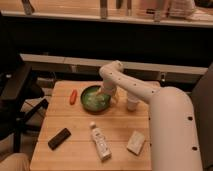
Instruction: Pick up the ceramic bowl
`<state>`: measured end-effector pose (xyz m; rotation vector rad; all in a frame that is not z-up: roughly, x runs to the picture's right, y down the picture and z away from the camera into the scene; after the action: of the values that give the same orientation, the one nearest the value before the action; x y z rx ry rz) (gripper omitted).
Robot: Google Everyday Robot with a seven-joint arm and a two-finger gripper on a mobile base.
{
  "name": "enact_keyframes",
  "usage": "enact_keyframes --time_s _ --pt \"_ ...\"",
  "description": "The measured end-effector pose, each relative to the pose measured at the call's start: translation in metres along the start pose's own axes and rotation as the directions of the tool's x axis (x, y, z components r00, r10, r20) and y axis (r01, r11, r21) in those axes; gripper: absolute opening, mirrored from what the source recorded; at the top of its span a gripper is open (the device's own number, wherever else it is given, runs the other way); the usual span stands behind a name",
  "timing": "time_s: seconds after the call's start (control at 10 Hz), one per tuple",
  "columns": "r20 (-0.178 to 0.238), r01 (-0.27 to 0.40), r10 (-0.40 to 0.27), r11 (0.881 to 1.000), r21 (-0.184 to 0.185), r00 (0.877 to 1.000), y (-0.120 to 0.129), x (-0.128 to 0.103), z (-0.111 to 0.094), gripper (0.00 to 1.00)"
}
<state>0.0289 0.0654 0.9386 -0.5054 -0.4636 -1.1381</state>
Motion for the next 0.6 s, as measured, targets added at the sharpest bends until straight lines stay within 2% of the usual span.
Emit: enact_keyframes --time_s 0.6 --pt "-0.001 0.008 -0.008 1.000 -0.004 1.000 -0.0011 -0.0004 0.0007 0.80"
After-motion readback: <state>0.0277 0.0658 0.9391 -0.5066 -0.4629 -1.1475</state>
